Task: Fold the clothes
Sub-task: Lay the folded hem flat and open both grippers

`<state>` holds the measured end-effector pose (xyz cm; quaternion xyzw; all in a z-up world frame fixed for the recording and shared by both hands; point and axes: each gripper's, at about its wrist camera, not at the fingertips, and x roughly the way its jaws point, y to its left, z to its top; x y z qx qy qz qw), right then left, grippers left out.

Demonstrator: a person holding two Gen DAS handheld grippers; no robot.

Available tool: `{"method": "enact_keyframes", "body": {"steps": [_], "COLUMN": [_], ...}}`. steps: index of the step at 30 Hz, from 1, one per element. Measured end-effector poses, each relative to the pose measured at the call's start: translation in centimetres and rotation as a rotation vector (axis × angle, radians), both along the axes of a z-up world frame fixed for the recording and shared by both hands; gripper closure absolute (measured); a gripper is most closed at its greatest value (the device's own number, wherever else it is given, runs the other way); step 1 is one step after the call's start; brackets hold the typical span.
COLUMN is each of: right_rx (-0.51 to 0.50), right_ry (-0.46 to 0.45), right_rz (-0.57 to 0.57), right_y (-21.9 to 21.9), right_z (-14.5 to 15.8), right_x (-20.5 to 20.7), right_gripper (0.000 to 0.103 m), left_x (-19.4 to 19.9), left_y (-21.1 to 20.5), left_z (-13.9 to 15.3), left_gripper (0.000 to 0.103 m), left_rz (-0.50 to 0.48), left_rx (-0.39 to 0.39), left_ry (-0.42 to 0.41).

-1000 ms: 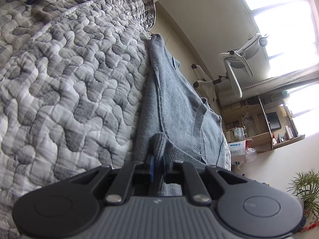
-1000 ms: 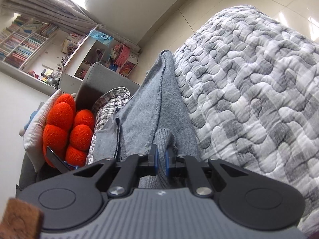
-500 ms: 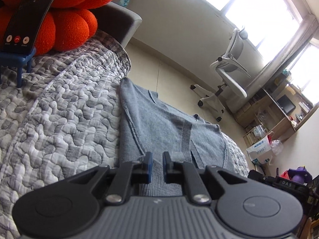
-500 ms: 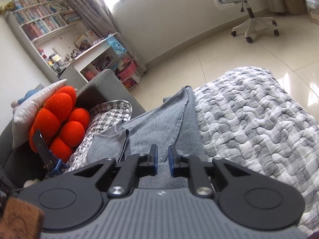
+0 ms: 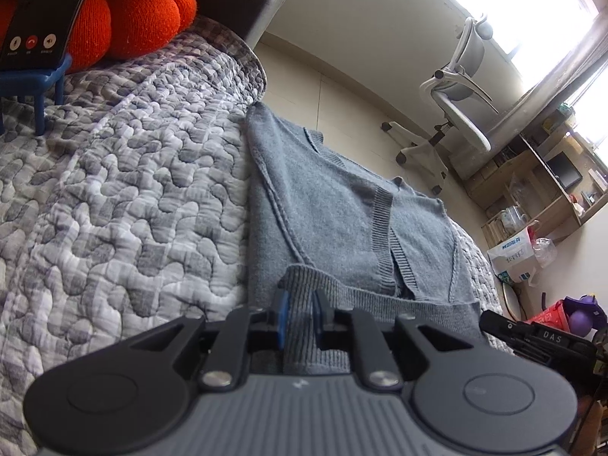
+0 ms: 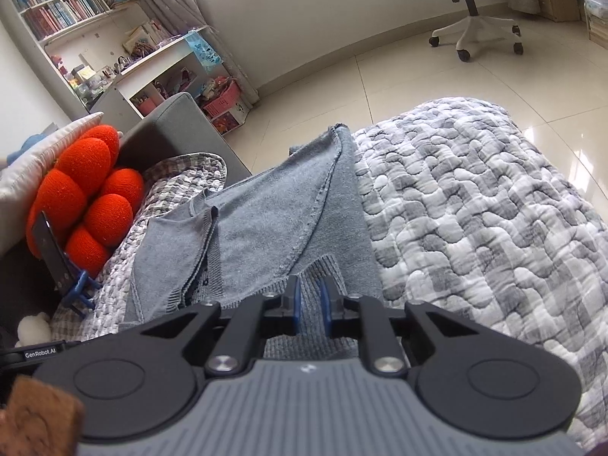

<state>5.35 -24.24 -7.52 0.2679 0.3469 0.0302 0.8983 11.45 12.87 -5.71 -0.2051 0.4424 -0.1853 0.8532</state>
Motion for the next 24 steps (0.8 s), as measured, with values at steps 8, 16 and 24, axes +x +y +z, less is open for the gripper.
{"method": "enact_keyframes", "body": {"steps": [8,16,24], "right_rx": [0.176,0.156,0.186], "right_ry": [-0.002,-0.026,0.085], "right_rz": [0.031,0.102,0.101], "right_y": [-1.3,0.8,3.2], "right_z": [0.7,2.3,1.1], "right_x": [-2.0,-4.1,-4.7], "right_gripper": [0.055,0.055,0.055], "left_x": [-1.5,-4.5,-5.8], "left_y": [2.8,1.8,0.8], "left_z": [1.0,2.1,0.9], "left_gripper": [0.071,0.078,0.078], "left_rz": [0.037,-0.072,-0.145], "left_rx": [-0.124,-0.117,-0.103], "left_ry": [0.043,0.016,0.092]}}
